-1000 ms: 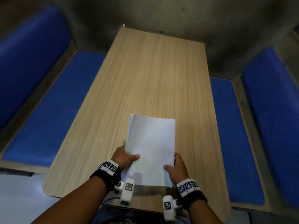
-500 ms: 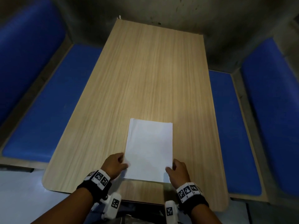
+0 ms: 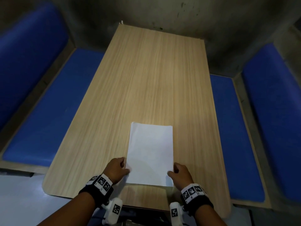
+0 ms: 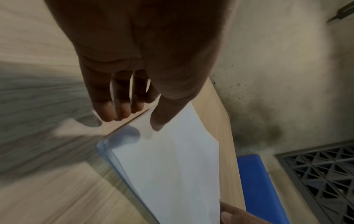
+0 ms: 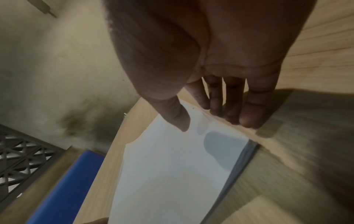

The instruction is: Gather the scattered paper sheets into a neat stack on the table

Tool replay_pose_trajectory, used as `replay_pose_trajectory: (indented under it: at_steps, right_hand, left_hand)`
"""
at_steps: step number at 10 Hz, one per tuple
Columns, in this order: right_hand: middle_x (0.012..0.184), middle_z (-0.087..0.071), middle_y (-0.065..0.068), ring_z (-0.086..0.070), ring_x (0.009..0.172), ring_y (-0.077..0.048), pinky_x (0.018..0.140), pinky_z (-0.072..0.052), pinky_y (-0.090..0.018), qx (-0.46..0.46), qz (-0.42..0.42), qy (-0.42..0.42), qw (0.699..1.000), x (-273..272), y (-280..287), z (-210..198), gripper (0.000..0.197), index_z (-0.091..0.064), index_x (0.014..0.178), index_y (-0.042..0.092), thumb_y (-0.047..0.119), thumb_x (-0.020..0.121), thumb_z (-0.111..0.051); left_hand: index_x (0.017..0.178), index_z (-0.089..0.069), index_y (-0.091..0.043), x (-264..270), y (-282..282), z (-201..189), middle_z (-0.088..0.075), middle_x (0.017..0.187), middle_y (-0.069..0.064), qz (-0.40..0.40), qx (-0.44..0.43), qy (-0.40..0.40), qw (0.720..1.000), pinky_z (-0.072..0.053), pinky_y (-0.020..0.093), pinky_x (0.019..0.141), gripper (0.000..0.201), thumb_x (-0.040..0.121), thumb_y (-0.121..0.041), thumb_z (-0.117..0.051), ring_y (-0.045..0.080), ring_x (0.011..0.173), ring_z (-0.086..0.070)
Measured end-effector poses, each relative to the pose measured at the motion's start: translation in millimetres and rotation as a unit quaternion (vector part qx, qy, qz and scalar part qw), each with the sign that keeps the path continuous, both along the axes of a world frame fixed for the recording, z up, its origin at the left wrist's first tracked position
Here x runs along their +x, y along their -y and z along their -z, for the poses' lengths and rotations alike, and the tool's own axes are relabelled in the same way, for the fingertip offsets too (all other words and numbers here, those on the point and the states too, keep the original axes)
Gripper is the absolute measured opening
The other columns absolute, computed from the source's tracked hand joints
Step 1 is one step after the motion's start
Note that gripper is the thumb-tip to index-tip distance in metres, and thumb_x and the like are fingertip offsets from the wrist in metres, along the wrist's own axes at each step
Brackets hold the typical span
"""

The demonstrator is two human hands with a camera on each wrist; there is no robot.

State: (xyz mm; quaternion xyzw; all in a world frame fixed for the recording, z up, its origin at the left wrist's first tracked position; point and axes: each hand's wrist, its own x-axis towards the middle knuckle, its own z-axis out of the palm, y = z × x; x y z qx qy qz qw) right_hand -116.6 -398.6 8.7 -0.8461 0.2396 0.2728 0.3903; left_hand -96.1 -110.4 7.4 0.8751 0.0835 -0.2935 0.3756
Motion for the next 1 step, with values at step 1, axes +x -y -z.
replay_pose_trajectory:
  at_steps: [1]
  right_hand:
    - [0.077,-0.048,-0.011,-0.053,0.070,-0.019,0.069,-0.043,-0.030,0.007,0.015,-0.017,1.000,-9.5,13.0,-3.9,0.018,-0.052,0.082,0.011,0.022,0.085,-0.066]
  left_hand:
    - [0.084,-0.058,-0.019,-1.9,-12.3,0.2,-0.063,0.084,0.001,-0.007,-0.018,-0.008,1.000,-0.047,0.030,0.072,0.024,0.073,-0.034,-0.072,0.019,0.077,-0.061]
